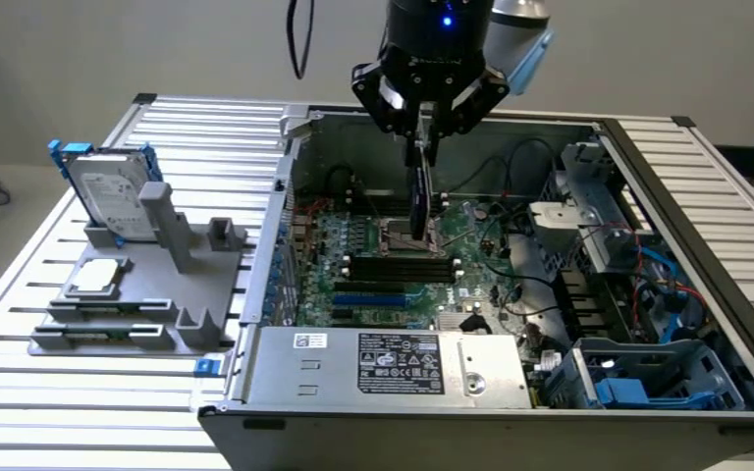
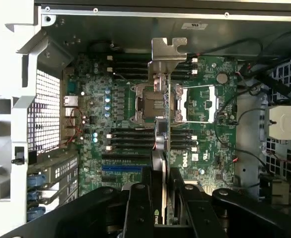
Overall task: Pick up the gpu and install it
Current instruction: 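Pick up the gpu and move the gpu toward the slot, then insert the gpu into the slot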
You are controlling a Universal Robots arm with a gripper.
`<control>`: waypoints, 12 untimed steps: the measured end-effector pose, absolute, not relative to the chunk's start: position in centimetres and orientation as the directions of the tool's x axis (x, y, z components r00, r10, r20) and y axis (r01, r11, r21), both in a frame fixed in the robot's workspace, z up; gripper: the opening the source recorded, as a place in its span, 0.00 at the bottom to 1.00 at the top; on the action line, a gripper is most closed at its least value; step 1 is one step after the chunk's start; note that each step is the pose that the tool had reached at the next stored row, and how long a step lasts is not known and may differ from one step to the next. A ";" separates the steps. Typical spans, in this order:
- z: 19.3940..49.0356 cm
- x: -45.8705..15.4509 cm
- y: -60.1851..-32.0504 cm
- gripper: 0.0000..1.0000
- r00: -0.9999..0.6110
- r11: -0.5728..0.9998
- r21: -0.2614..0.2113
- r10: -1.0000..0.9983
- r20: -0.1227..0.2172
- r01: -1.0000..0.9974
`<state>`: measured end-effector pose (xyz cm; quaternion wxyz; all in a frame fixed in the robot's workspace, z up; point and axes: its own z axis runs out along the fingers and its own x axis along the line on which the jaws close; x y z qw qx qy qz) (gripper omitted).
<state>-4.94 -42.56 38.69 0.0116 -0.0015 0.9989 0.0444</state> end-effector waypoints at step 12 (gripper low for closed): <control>38.7 -4.9 -42.6 0.26 -1.000 0.996 0.089 -0.002 -0.023 -0.004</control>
